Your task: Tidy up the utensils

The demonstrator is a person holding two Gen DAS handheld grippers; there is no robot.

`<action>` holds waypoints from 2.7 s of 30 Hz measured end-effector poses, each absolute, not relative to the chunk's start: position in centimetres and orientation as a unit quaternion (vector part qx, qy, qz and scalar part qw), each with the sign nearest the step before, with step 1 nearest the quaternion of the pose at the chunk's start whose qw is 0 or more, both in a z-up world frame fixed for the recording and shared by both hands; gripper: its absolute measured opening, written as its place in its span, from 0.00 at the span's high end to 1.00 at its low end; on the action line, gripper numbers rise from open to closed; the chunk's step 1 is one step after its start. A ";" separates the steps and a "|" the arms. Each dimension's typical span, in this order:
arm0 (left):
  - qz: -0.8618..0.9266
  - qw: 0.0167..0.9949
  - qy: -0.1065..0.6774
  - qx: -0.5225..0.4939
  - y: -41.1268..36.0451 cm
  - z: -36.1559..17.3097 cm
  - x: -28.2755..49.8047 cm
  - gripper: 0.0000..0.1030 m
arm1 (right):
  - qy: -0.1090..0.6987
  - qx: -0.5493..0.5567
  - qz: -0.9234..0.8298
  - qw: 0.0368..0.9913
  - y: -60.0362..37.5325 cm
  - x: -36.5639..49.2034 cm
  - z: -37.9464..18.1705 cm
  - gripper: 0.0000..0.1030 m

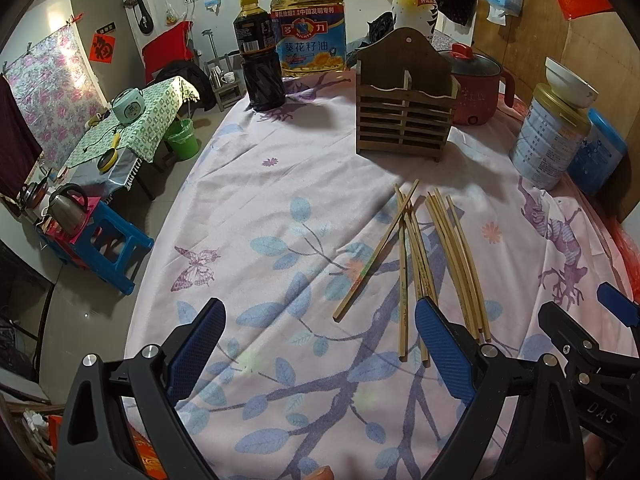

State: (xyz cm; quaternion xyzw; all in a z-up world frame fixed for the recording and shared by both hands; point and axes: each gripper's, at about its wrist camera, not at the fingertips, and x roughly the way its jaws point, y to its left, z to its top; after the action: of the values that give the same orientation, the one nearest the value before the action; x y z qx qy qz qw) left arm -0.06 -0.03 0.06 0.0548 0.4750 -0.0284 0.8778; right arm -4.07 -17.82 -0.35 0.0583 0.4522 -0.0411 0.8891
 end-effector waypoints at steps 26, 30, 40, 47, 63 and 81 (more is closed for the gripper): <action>-0.031 0.876 0.479 0.053 -0.2 0.1 0.4 0.09 | 0.452 0.056 -0.040 0.889 -18.0 -3.9 -0.4 0.06; -0.033 0.874 0.482 0.050 -0.2 -0.3 0.3 0.09 | 0.451 0.055 -0.041 0.890 -18.1 -4.0 -0.1 0.06; -0.038 0.869 0.491 0.047 0.0 -0.5 0.5 0.09 | 0.453 0.060 -0.043 0.888 -18.2 -4.1 -0.4 0.06; -0.039 0.867 0.494 0.047 -0.1 -0.6 0.5 0.09 | 0.456 0.064 -0.046 0.886 -18.3 -4.0 -0.6 0.06; -0.040 0.862 0.503 0.044 -0.2 -1.2 1.0 0.09 | 0.457 0.065 -0.047 0.886 -18.3 -3.9 -0.8 0.06; -0.040 0.853 0.519 0.040 0.0 -1.9 1.6 0.09 | 0.463 0.070 -0.048 0.882 -18.5 -3.5 -1.5 0.06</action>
State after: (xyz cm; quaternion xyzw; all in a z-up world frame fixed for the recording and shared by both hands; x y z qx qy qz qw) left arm 1.57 -0.04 -1.90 0.0399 0.5188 -0.0396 0.8531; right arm -3.48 -18.50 -1.50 0.0702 0.4630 -0.0476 0.8823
